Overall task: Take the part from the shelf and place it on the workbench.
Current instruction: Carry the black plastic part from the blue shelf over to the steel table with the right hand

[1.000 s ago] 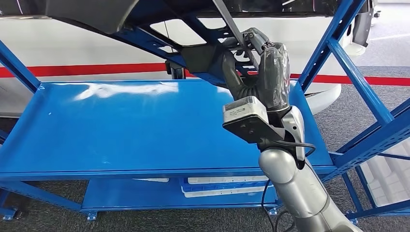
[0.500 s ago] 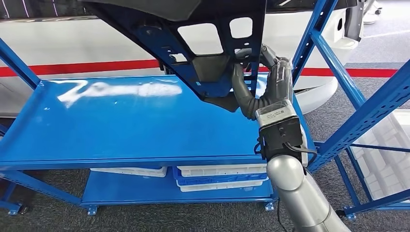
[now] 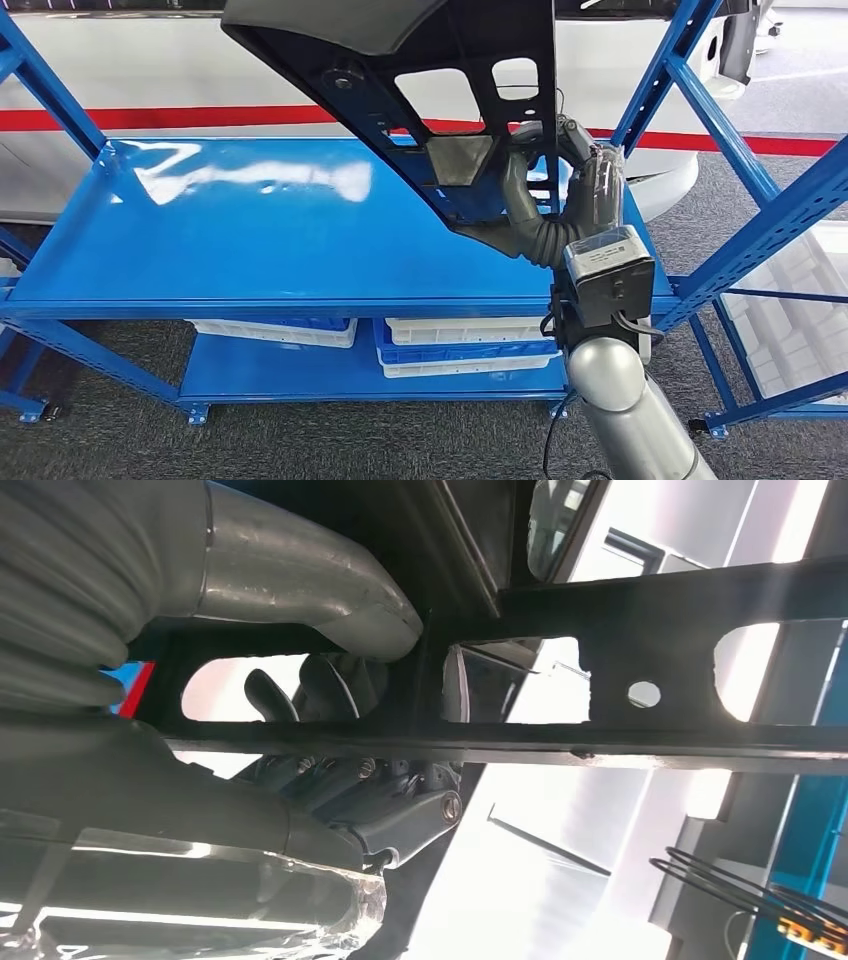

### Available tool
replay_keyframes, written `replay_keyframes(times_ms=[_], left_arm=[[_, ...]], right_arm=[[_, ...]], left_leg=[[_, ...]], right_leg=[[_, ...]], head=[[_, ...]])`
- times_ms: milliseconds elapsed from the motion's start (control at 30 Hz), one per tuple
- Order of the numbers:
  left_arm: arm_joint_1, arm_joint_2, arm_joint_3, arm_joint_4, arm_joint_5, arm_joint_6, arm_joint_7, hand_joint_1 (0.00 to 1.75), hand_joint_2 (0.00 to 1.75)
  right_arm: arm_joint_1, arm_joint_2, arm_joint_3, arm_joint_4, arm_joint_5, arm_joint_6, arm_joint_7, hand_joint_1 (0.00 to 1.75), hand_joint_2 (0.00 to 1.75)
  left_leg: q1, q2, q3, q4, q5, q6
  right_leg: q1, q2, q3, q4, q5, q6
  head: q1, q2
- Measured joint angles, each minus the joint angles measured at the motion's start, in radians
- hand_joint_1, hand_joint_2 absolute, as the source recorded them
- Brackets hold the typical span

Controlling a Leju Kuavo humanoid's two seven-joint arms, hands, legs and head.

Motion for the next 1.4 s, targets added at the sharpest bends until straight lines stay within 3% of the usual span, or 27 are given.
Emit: replay_keyframes(times_ms=[100,167,433,533,567,633,667,700,767,800,867,933,967,1000,1033,1100,1167,1200,1267,1300,1333,1400], left_arm=[[0.000,-0.001,-0.004,-0.001,0.000,0.000,0.000,0.00,1.75],[0.000,-0.002,-0.004,-0.001,0.000,0.000,0.000,0.00,1.75],[0.000,-0.002,-0.005,-0.002,0.000,0.000,-0.001,0.00,1.75],[0.001,-0.002,-0.009,-0.005,0.000,-0.010,-0.021,0.00,1.75],[0.002,-0.001,-0.012,-0.007,0.006,-0.020,-0.039,0.00,1.75],[0.005,0.006,-0.027,-0.017,0.033,-0.064,-0.110,0.00,1.75],[0.009,0.015,-0.045,-0.030,0.058,-0.122,-0.172,0.00,1.75],[0.013,0.029,-0.081,-0.053,0.095,-0.220,-0.230,0.00,1.75],[0.018,0.052,-0.162,-0.094,0.176,-0.406,-0.278,0.00,1.75],[0.015,0.058,-0.201,-0.105,0.216,-0.459,-0.252,0.00,1.75],[0.007,0.059,-0.247,-0.105,0.283,-0.470,-0.163,0.00,1.75],[0.002,0.062,-0.279,-0.103,0.341,-0.460,-0.106,0.00,1.75],[0.001,0.065,-0.294,-0.101,0.353,-0.444,-0.094,0.00,1.75],[0.000,0.068,-0.311,-0.100,0.353,-0.425,-0.085,0.00,1.75],[-0.002,0.072,-0.331,-0.099,0.352,-0.413,-0.076,0.00,1.75],[-0.003,0.082,-0.370,-0.098,0.361,-0.413,-0.070,0.00,1.75],[-0.004,0.091,-0.403,-0.099,0.355,-0.416,-0.088,0.00,1.75],[-0.005,0.096,-0.423,-0.099,0.345,-0.418,-0.095,0.00,1.75],[-0.007,0.107,-0.467,-0.101,0.333,-0.446,-0.090,0.00,1.75],[-0.007,0.114,-0.488,-0.105,0.336,-0.476,-0.080,0.00,1.75],[-0.008,0.121,-0.511,-0.109,0.338,-0.509,-0.066,0.00,1.75],[-0.016,0.133,-0.560,-0.119,0.325,-0.540,-0.035,0.00,1.75]], right_arm=[[0.001,-0.002,0.000,-0.004,0.000,0.000,0.000,1.75,1.75],[0.001,-0.002,0.000,-0.005,0.000,0.000,-0.001,1.75,1.75],[0.000,-0.001,0.000,-0.006,0.000,0.000,-0.001,1.75,1.75],[0.002,-0.003,-0.002,-0.010,-0.001,-0.002,-0.001,1.75,1.75],[0.005,-0.005,-0.003,-0.011,-0.007,-0.003,-0.004,1.75,1.75],[0.026,-0.009,-0.005,-0.015,-0.031,-0.003,-0.020,1.75,1.75],[0.041,-0.012,-0.006,-0.019,-0.047,-0.002,-0.033,1.75,1.75],[0.054,-0.014,-0.007,-0.030,-0.060,-0.001,-0.044,1.75,1.75],[0.063,-0.016,-0.007,-0.051,-0.074,0.003,-0.054,1.75,1.75],[0.060,-0.016,-0.007,-0.059,-0.078,0.004,-0.052,1.75,1.75],[0.055,-0.016,-0.008,-0.064,-0.082,0.004,-0.047,1.75,1.75],[0.054,-0.017,-0.010,-0.070,-0.085,0.002,-0.043,1.75,1.75],[0.056,-0.018,-0.013,-0.073,-0.083,0.001,-0.041,1.75,1.75],[0.058,-0.020,-0.016,-0.077,-0.081,0.000,-0.041,1.75,1.75],[0.060,-0.022,-0.020,-0.081,-0.077,0.000,-0.041,1.75,1.75],[0.061,-0.024,-0.026,-0.092,-0.069,-0.001,-0.041,1.75,1.75],[0.061,-0.025,-0.030,-0.102,-0.061,-0.001,-0.040,1.75,1.75],[0.061,-0.025,-0.032,-0.105,-0.059,-0.001,-0.040,1.75,1.75],[0.060,-0.024,-0.033,-0.107,-0.058,0.003,-0.038,1.75,1.75],[0.058,-0.022,-0.032,-0.107,-0.058,0.006,-0.037,1.75,1.75],[0.056,-0.019,-0.032,-0.108,-0.058,0.011,-0.036,1.75,1.75],[0.051,-0.010,-0.030,-0.109,-0.056,0.020,-0.032,1.75,1.75]], left_leg=[[-0.002,-0.001,-0.016,0.001,0.017,-0.007],[-0.002,-0.002,-0.018,0.001,0.021,-0.009],[-0.003,-0.002,-0.021,0.001,0.024,-0.013],[-0.005,-0.003,-0.024,-0.001,0.039,-0.028],[-0.002,-0.003,-0.033,0.018,0.016,-0.037],[0.007,-0.005,-0.061,0.148,-0.075,-0.058],[0.015,-0.006,-0.034,0.164,-0.106,-0.069],[0.015,-0.008,0.003,0.148,-0.110,-0.070],[0.014,-0.008,0.080,0.020,-0.072,-0.049],[0.010,-0.007,0.074,0.005,-0.066,-0.031],[0.010,-0.002,0.053,0.001,-0.043,-0.010],[0.009,0.000,0.025,0.002,-0.021,-0.004],[0.008,0.000,0.012,0.003,-0.011,-0.004],[0.008,0.001,-0.002,0.003,-0.001,-0.006],[0.009,0.001,-0.014,0.004,0.008,-0.009],[0.008,0.000,-0.033,0.005,0.025,-0.018],[0.005,0.000,-0.043,0.006,0.043,-0.031],[0.003,0.000,-0.045,0.005,0.052,-0.037],[0.005,-0.002,-0.049,0.004,0.059,-0.047],[0.007,-0.003,-0.055,0.015,0.041,-0.052],[0.009,-0.004,-0.065,0.044,0.004,-0.057],[0.012,-0.005,-0.096,0.158,-0.102,-0.065]], right_leg=[[0.002,0.000,0.141,-0.207,0.054,0.006],[0.004,0.000,0.181,-0.269,0.061,0.002],[0.007,0.000,0.195,-0.293,0.056,-0.002],[0.015,0.000,0.185,-0.305,0.065,-0.012],[0.012,-0.002,0.175,-0.305,0.078,-0.025],[0.003,-0.005,0.142,-0.303,0.113,-0.046],[-0.002,-0.007,0.117,-0.295,0.132,-0.050],[-0.001,-0.007,0.090,-0.284,0.149,-0.036],[0.000,-0.006,0.053,-0.261,0.163,-0.007],[0.002,-0.005,0.037,-0.243,0.152,0.001],[-0.002,-0.004,-0.002,-0.154,0.079,-0.009],[-0.003,-0.004,-0.038,-0.023,0.009,-0.011],[-0.004,-0.004,-0.041,0.019,-0.002,-0.005],[-0.004,-0.004,-0.026,0.027,0.005,0.004],[-0.004,-0.004,0.007,-0.004,0.024,0.014],[-0.005,-0.004,0.113,-0.146,0.056,0.022],[0.001,-0.003,0.189,-0.270,0.054,0.012],[0.005,-0.001,0.201,-0.297,0.049,0.006],[0.001,-0.002,0.187,-0.299,0.057,-0.009],[-0.003,-0.003,0.183,-0.299,0.065,-0.020],[-0.008,-0.005,0.177,-0.300,0.075,-0.032],[-0.006,-0.008,0.158,-0.299,0.098,-0.049]], head=[[0.000,0.000],[0.001,0.000],[0.000,0.000],[0.003,0.000],[0.003,0.000],[0.002,0.000],[0.001,0.000],[0.001,0.000],[0.001,0.000],[0.002,0.000],[0.003,0.000],[0.004,0.000],[0.004,0.000],[0.005,0.000],[0.005,0.000],[0.005,0.000],[0.004,0.000],[0.004,0.000],[0.003,0.000],[0.002,0.000],[0.000,0.000],[-0.003,0.000]])
